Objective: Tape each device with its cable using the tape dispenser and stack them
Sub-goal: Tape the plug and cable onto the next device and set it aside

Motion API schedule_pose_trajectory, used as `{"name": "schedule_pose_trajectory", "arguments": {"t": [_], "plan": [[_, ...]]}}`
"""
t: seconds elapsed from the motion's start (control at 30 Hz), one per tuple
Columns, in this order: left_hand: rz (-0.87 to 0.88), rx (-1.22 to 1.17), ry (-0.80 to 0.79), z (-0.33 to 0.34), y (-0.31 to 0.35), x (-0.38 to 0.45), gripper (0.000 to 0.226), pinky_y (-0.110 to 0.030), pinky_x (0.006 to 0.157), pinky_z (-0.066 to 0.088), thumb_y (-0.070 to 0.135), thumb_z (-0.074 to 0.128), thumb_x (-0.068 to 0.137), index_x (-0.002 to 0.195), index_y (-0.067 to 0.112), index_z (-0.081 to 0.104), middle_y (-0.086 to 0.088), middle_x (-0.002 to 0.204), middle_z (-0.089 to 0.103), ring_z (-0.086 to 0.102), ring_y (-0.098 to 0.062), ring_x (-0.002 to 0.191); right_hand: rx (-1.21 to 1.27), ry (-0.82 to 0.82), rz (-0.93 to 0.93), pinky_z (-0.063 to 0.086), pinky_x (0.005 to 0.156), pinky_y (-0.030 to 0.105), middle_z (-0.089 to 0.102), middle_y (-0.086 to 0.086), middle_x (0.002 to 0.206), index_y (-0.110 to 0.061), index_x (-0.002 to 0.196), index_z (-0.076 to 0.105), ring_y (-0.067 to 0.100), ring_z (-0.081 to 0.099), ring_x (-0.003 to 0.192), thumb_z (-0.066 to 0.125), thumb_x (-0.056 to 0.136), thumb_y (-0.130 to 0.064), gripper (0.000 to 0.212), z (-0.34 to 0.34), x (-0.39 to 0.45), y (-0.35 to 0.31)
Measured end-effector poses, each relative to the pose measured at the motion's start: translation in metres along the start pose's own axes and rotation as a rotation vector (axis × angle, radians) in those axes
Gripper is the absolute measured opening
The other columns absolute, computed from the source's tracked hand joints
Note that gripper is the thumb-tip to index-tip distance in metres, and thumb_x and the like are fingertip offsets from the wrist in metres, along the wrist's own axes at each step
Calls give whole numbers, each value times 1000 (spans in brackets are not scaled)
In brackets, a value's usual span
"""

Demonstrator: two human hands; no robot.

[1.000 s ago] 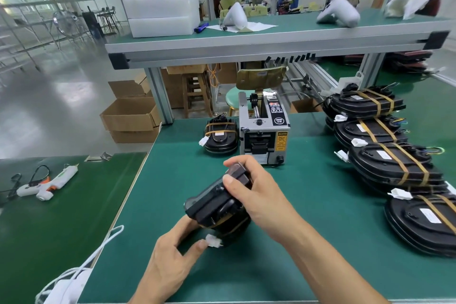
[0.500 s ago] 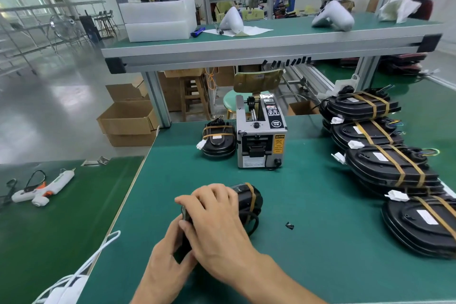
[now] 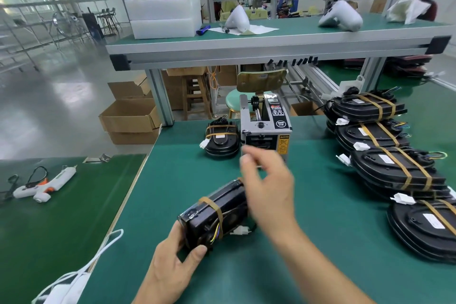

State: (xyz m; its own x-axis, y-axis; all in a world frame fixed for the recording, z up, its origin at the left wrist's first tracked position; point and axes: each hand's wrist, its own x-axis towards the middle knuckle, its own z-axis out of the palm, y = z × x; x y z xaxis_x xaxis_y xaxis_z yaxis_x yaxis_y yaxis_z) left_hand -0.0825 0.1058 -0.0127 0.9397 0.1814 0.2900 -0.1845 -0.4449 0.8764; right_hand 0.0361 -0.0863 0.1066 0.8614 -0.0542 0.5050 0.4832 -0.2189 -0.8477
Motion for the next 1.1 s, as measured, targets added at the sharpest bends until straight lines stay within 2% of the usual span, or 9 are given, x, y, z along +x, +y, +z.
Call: {"name": "schedule_pose_trajectory", "arguments": {"t": [0.07, 0.17, 0.37, 0.47, 0.53, 0.7, 0.8, 0.93, 1.1], "plan": [[-11, -10, 12, 0, 0, -1, 62, -18, 109, 50, 74, 68, 92, 148, 63, 46, 20, 141, 70, 68, -8, 130, -2, 98, 371, 54, 98, 35, 75, -5, 108, -24, 118, 76, 11, 68, 98, 61, 99, -21, 25, -11, 31, 20], [13, -11, 15, -1, 0, 0, 63, -20, 109, 50, 75, 68, 91, 149, 63, 46, 20, 141, 70, 68, -8, 130, -149, 36, 555, 49, 105, 36, 74, 1, 122, -19, 128, 73, 23, 65, 117, 55, 99, -20, 34, -9, 52, 47], [30, -20, 11, 0, 0, 0, 63, -20, 109, 51, 77, 68, 89, 147, 65, 46, 20, 141, 70, 69, -9, 129, -252, -47, 507, 43, 108, 39, 61, 12, 142, -8, 138, 65, 30, 57, 129, 50, 102, -20, 40, 15, 62, 61], [37, -29, -1, -1, -2, 0, 63, -21, 109, 51, 76, 68, 89, 147, 65, 47, 19, 139, 71, 69, -10, 129, -305, -98, 495, 42, 97, 36, 59, 16, 137, -6, 113, 69, 34, 57, 123, 50, 103, -19, 26, 25, 62, 65], [40, -29, -12, -1, -4, 0, 63, -22, 109, 52, 77, 68, 89, 147, 65, 46, 19, 139, 71, 69, -10, 129, -333, -103, 490, 38, 86, 35, 56, 14, 124, -5, 99, 62, 34, 58, 112, 50, 103, -20, 20, 29, 62, 68], [37, -36, -22, -2, -9, -1, 64, -22, 110, 51, 74, 69, 91, 150, 61, 46, 18, 141, 70, 69, -10, 130, -338, -73, 446, 37, 90, 35, 50, 4, 119, -8, 114, 64, 20, 45, 97, 53, 104, -22, 20, 35, 60, 73], [31, -37, -25, -2, -12, -1, 65, -23, 110, 51, 73, 69, 92, 151, 60, 46, 18, 141, 70, 69, -11, 130, -314, -29, 440, 34, 85, 32, 55, 6, 116, -8, 104, 66, 25, 54, 101, 53, 103, -20, 18, 37, 60, 74], [34, -25, -26, -2, -14, -1, 65, -24, 109, 52, 72, 69, 93, 152, 59, 46, 18, 141, 70, 70, -11, 129, -201, 34, 492, 40, 97, 32, 62, 8, 131, -13, 139, 65, 27, 57, 121, 53, 104, -20, 38, 39, 61, 74], [39, -28, -23, -2, -15, -2, 65, -25, 108, 53, 72, 69, 92, 151, 59, 46, 18, 142, 70, 70, -11, 129, -65, 157, 587, 48, 101, 35, 73, 5, 123, -16, 126, 73, 26, 63, 117, 58, 99, -18, 31, 42, 67, 74]]}}
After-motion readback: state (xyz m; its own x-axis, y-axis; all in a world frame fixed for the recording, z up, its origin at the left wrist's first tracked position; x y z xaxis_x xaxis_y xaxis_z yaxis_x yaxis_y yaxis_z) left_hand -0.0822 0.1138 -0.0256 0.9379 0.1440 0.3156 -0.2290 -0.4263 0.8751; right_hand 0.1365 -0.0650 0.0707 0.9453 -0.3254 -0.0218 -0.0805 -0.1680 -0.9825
